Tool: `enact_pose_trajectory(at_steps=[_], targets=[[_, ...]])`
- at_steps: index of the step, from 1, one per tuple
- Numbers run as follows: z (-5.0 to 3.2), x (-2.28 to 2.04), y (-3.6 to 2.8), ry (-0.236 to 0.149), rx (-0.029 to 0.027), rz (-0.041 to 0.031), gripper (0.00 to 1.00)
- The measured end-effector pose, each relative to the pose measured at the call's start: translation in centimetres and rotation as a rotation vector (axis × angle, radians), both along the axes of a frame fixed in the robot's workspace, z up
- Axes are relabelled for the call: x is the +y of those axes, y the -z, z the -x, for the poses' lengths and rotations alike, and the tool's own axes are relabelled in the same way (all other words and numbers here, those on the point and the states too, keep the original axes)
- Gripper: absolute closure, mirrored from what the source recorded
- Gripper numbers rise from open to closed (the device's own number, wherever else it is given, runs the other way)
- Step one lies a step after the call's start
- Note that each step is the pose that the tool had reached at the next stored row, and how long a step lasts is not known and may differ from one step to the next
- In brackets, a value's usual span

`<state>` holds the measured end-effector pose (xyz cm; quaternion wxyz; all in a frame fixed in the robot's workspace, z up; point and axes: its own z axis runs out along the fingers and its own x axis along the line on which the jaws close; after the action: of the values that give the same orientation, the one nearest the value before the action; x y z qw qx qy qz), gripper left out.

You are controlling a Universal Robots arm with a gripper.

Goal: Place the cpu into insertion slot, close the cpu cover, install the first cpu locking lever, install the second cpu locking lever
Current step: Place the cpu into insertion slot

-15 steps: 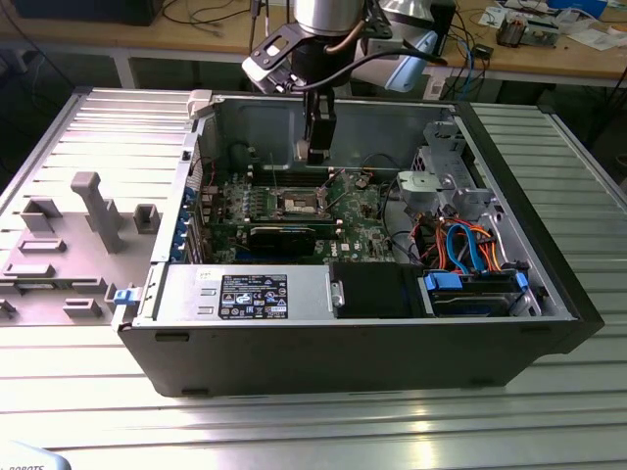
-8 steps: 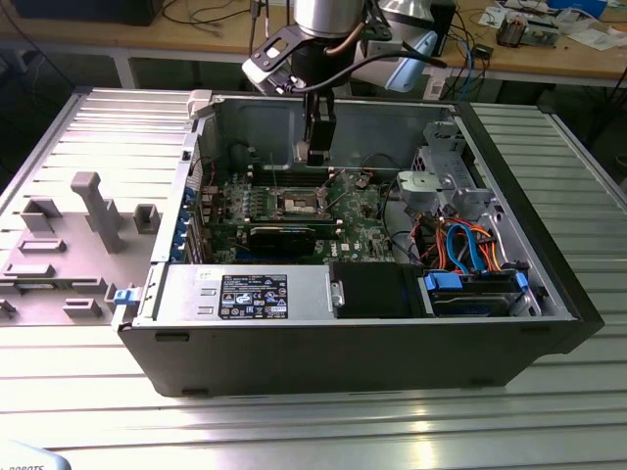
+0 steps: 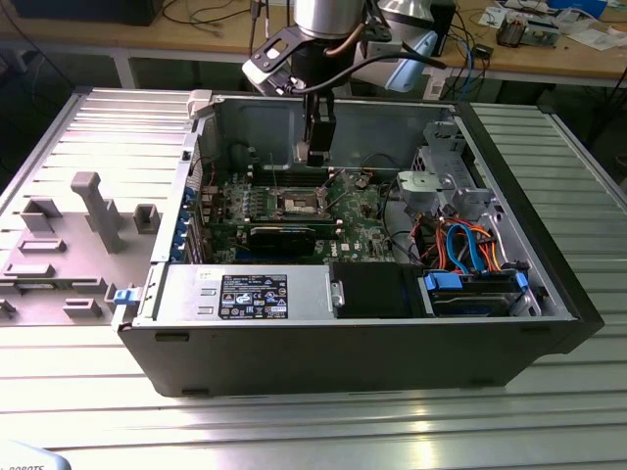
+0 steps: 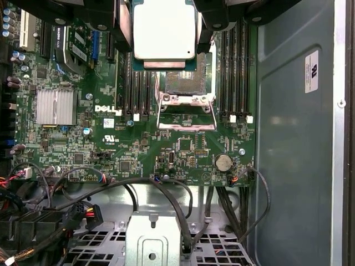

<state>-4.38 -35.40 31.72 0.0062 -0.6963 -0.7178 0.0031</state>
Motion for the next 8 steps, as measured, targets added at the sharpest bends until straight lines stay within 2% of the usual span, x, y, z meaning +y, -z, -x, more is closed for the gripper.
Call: enact_pose_trajectory(at_steps=[8], targets=[[0.00,0.18,0.33,0.000,0.0001,0.0001,0.46]])
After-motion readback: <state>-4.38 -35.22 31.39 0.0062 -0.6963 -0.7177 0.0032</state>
